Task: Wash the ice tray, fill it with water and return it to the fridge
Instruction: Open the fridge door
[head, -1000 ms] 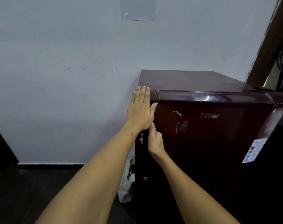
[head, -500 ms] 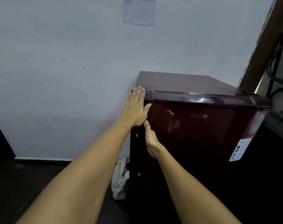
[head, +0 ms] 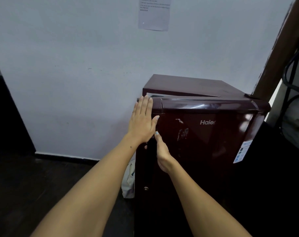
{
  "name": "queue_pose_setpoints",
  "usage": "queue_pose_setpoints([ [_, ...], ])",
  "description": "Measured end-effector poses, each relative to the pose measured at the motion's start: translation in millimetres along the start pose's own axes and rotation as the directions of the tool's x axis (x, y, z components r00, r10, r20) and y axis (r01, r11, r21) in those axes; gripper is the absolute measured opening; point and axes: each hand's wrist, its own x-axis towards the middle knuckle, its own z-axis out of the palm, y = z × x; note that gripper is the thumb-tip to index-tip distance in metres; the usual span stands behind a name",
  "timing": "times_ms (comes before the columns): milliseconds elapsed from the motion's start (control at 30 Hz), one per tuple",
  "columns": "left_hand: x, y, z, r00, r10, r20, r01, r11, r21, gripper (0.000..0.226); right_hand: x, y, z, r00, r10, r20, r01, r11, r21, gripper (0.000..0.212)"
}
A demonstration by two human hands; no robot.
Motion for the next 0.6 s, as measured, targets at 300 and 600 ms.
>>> queue_pose_setpoints([
  [300, -69, 57, -28, 0.988, 0.043, -0.148, -0.044, 0.999, -0.007, 0.062, -79, 22, -26, 0.989, -0.136, -0.059, 0.138, 0.990, 0.023, 0.049],
  [600, -121, 122, -49, 0.958, 0.084, -0.276, -0.098, 0.994, -0.039, 0.056, -149, 37, -50, 0.925, -0.170, -0.340, 0.170, 0.985, -0.031, 0.058],
])
